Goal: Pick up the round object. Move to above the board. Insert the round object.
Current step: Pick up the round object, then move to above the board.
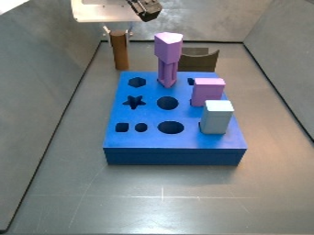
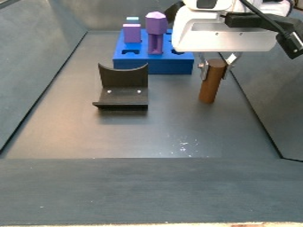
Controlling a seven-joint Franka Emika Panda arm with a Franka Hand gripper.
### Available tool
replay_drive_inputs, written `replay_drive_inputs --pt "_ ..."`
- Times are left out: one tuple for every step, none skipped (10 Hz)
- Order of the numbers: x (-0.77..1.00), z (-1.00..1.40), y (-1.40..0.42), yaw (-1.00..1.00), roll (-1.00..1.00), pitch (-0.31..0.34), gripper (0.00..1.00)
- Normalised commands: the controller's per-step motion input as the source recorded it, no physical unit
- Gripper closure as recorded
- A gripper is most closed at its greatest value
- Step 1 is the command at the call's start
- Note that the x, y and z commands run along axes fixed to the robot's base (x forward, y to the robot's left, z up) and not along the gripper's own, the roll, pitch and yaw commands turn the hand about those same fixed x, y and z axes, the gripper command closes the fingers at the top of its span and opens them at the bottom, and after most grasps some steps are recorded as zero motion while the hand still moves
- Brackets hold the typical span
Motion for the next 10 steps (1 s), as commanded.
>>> replay_drive_inputs --pt "0.00 0.00 0.00 0.00 0.00 0.000 1.00" --pt "0.00 0.00 0.00 0.00 0.00 0.000 1.00" --pt "0.00 0.00 0.00 0.00 0.00 0.000 1.00" --pt "0.00 0.00 0.00 0.00 0.00 0.000 1.00" --pt "0.00 0.00 0.00 0.00 0.00 0.000 1.00" --pt "0.00 0.00 0.00 0.00 0.00 0.000 1.00" --pt "0.00 0.00 0.00 0.00 0.00 0.000 1.00" --pt "0.00 0.00 0.00 0.00 0.00 0.000 1.00" --pt "0.00 0.00 0.00 0.00 0.00 0.000 1.00" --pt "-0.11 1.00 0.27 0.18 0.00 -0.279 1.00"
